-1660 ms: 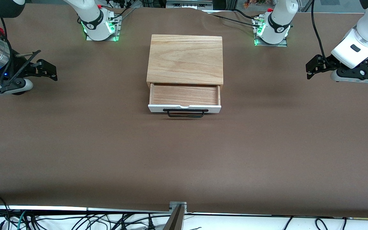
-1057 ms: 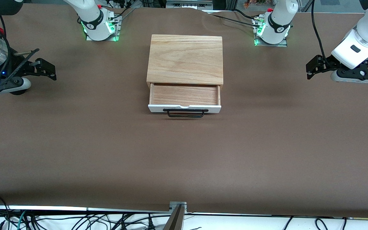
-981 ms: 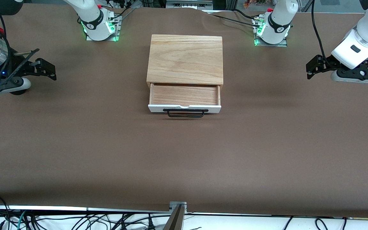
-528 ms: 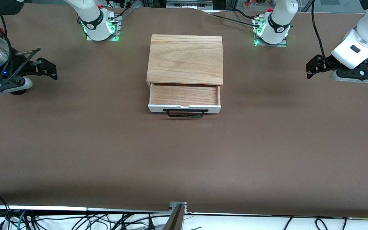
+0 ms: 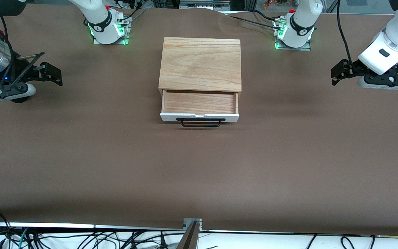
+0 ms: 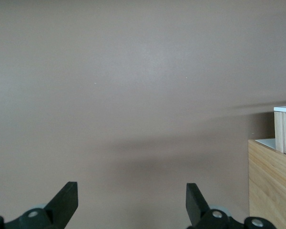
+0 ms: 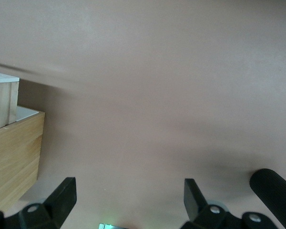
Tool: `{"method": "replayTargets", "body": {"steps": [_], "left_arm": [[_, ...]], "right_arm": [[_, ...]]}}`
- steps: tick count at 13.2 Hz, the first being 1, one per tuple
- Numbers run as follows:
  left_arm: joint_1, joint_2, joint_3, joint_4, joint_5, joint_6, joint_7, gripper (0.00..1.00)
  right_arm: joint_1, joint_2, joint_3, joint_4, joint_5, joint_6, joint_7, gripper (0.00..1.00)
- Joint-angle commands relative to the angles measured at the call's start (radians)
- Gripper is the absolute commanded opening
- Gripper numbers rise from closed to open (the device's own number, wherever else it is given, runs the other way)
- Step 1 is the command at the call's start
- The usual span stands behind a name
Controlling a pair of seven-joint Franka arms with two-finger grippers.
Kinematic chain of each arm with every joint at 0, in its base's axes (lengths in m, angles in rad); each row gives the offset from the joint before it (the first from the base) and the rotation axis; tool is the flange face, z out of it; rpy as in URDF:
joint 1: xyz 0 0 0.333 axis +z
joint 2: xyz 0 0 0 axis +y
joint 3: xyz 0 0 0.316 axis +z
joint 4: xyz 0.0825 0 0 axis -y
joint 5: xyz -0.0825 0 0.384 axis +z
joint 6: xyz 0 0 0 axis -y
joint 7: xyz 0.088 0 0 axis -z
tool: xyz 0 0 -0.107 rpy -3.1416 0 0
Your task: Close drawer with both arms simultaneously
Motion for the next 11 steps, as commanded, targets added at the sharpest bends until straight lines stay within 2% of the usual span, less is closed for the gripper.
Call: {"method": "replayTargets", "body": {"steps": [1,11], "left_arm": [[-0.009,0.003,0.003,0.016,0.016,-0.012,-0.017,1.0],[-0.009,0.003,0.001,0.017,0.016,-0.012,-0.019,1.0]], "right_arm": [[0.003,-0.01,0.005,0.001,-0.005,-0.014,0.015,1.0],[0.003,-0.008,0.007,-0.001,-0.005,-0.014,0.015,1.0]]}}
